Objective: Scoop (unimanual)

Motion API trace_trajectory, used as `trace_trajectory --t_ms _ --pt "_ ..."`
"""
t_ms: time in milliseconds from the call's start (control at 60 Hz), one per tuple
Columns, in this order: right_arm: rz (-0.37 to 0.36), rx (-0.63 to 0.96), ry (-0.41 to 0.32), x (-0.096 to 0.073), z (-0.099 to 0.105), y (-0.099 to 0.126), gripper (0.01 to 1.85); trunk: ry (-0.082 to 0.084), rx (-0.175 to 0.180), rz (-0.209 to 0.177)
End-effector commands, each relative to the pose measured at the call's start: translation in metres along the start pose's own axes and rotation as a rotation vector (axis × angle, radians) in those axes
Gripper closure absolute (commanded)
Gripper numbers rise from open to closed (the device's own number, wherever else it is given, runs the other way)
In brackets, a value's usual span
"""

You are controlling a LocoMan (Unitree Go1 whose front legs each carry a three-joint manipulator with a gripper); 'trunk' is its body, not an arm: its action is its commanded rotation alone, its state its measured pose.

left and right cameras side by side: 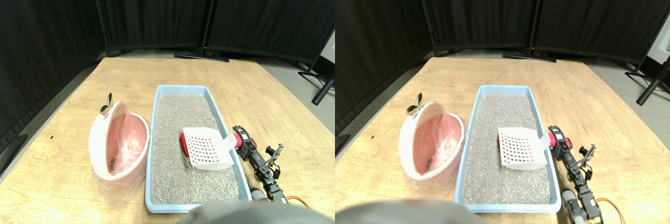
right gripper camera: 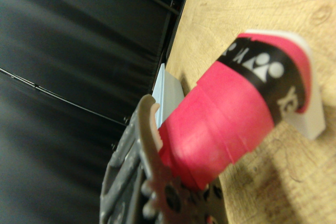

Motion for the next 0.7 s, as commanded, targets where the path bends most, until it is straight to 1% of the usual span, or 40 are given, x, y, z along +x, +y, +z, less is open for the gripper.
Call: trace_trajectory --t_ms 17,33,100,167,217,250,383,417,433,467,483,567,583,633,700 --pt "0.024 -0.089 -0.114 -0.005 0.029 0.006 1.81 0.023 -0.026 0.014" --pt "0.038 -0.109 -0.12 -0.006 0.033 0.007 1.81 0.023 -0.026 0.014" --pt "0.04 -0.101 -0.133 -0.007 0.037 0.009 1.81 0.025 -0.03 0.015" --pt "0.081 -0.125 -0.159 -0.009 0.048 0.013 1.81 0.024 -0.037 0.02" --pt "0.07 -0.125 -0.158 -0.01 0.053 0.016 1.81 0.024 -0.039 0.022" --pt "0.084 -0.139 -0.173 -0.009 0.06 0.019 1.81 0.025 -0.042 0.025" --pt "0.099 -0.142 -0.194 -0.007 0.07 0.023 1.81 0.028 -0.047 0.031" --pt "0.112 -0.141 -0.201 -0.007 0.071 0.023 1.81 0.028 -0.051 0.037" --pt "0.135 -0.143 -0.212 -0.006 0.073 0.023 1.81 0.028 -0.051 0.037" --pt "0.131 -0.131 -0.217 -0.005 0.075 0.024 1.81 0.026 -0.053 0.042" --pt "0.144 -0.147 -0.224 -0.004 0.076 0.023 1.81 0.026 -0.053 0.042" --pt "0.133 -0.168 -0.236 -0.001 0.082 0.024 1.81 0.024 -0.061 0.054" --pt "0.143 -0.178 -0.242 0.0 0.083 0.023 1.81 0.024 -0.061 0.054" --pt "0.129 -0.197 -0.239 0.001 0.087 0.024 1.81 0.024 -0.066 0.059" --pt "0.139 -0.216 -0.235 0.003 0.093 0.024 1.81 0.022 -0.072 0.066"
